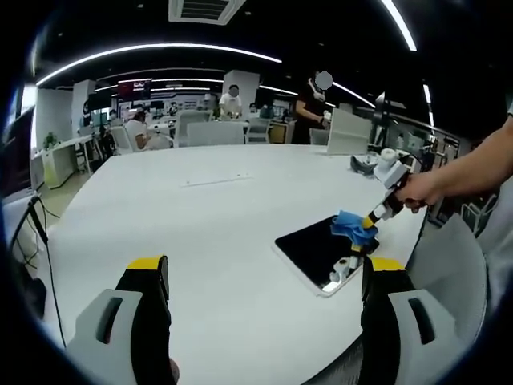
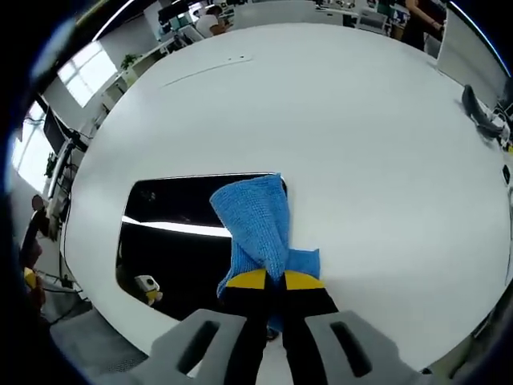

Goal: Wipe the mirror surface with the cleaning cloth until all visible marks leave the cleaned area.

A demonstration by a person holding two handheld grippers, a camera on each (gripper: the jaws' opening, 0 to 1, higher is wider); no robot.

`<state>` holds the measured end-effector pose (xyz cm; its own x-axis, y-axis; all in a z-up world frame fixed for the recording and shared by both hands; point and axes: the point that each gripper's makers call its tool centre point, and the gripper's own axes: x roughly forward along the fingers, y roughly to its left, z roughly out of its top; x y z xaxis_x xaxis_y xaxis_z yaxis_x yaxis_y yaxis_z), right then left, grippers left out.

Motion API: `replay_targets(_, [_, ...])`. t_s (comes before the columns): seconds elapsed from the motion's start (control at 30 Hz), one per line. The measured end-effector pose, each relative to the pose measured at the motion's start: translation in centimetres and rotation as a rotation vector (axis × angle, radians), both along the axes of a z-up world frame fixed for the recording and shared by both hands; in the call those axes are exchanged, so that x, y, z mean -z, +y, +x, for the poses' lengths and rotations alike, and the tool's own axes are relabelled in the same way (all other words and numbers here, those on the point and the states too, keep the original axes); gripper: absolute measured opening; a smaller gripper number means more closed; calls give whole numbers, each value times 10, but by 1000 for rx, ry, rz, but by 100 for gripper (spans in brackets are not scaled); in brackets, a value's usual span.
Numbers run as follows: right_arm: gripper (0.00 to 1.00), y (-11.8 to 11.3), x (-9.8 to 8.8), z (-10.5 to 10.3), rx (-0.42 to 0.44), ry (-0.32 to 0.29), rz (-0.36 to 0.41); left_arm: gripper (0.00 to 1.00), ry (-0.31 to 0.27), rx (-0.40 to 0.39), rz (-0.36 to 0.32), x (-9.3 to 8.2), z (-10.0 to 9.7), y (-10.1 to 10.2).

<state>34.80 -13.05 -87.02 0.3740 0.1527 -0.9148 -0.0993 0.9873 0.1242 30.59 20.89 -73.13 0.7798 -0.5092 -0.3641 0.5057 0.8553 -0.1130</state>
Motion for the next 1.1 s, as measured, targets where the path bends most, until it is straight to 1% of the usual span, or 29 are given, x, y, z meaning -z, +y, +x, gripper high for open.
replay_targets(0.13, [0, 1, -1, -7, 9, 0, 9, 99, 1, 3, -4, 0, 1, -2])
replay_targets(0.33, [0, 3, -1, -17, 15, 3, 13, 99, 12, 15, 2, 6, 1, -5])
replay_targets(0.6, [0, 4, -1, -26, 18, 6, 26, 99, 14, 23, 3, 7, 4, -9])
replay_targets(1.1, [0, 5, -1, -37, 33, 22, 44, 99, 23, 23, 2, 14, 4, -11])
